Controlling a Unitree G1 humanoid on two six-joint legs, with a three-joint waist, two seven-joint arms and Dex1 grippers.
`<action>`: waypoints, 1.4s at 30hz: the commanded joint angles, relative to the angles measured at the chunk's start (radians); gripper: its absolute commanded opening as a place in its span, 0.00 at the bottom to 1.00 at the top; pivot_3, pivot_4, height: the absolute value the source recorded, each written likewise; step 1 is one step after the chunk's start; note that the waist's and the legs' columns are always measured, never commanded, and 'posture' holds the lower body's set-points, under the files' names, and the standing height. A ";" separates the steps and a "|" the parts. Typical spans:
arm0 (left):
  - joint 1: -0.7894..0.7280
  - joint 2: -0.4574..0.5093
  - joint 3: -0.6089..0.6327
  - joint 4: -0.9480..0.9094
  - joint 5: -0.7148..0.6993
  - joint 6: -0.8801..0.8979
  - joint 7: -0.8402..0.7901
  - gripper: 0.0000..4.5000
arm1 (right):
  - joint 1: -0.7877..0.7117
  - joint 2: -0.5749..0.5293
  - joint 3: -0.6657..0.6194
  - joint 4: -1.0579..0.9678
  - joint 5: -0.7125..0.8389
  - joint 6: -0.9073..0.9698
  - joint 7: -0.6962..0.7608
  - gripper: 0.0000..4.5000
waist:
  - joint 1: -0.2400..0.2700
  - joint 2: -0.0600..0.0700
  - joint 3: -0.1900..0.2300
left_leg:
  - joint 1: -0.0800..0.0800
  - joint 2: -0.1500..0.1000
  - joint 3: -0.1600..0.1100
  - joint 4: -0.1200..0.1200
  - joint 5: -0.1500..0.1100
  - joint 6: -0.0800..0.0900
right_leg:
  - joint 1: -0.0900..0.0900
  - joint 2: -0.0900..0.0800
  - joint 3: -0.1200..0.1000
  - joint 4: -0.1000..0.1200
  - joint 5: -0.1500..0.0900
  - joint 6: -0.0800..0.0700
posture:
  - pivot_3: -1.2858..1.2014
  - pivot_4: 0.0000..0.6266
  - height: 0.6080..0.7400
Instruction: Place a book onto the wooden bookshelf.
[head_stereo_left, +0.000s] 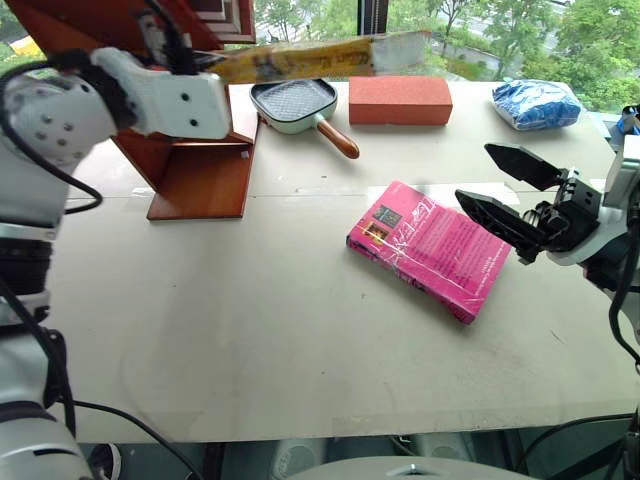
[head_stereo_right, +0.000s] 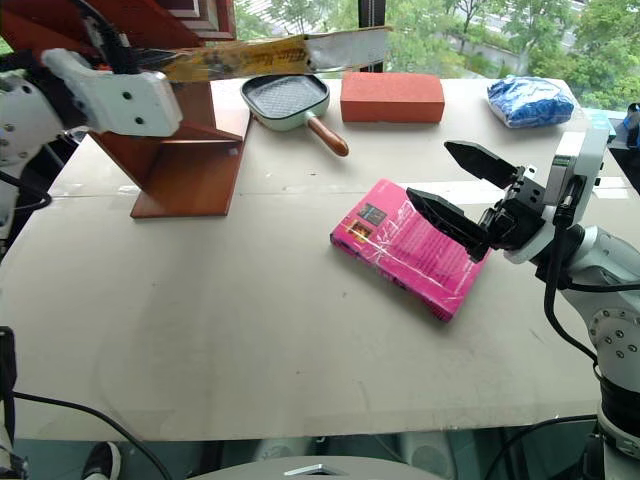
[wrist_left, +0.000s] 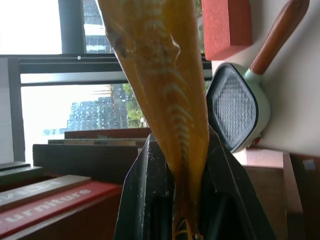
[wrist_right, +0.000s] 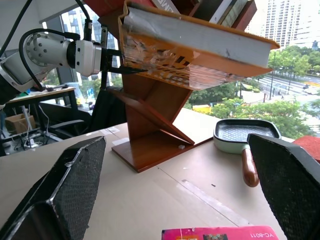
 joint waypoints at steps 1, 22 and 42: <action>-0.003 0.085 0.077 0.070 0.015 -0.060 -0.002 0.00 | -0.022 0.005 -0.005 -0.019 0.028 0.005 -0.016 1.00 | -0.001 -0.001 0.000 | 0.000 0.000 0.000 0.000 0.000 0.000 | 0.000 0.000 0.000 0.000 0.000 0.000 | 0.52 0.24 1.00; 0.012 0.148 0.024 0.590 0.210 -0.276 0.158 0.00 | -0.008 -0.016 -0.005 -0.041 -0.001 0.015 -0.029 1.00 | -0.015 -0.002 0.001 | 0.007 0.003 0.006 0.002 0.000 0.000 | -0.001 0.002 0.006 0.012 0.000 0.000 | 0.52 0.24 1.00; -0.001 0.166 0.122 0.562 0.118 -0.014 0.162 0.99 | -0.016 -0.004 -0.003 -0.025 -0.026 0.002 0.015 1.00 | -0.028 -0.005 0.001 | 0.008 0.003 0.009 0.005 0.000 0.000 | -0.004 0.003 0.011 0.019 0.000 0.000 | 0.52 0.24 1.00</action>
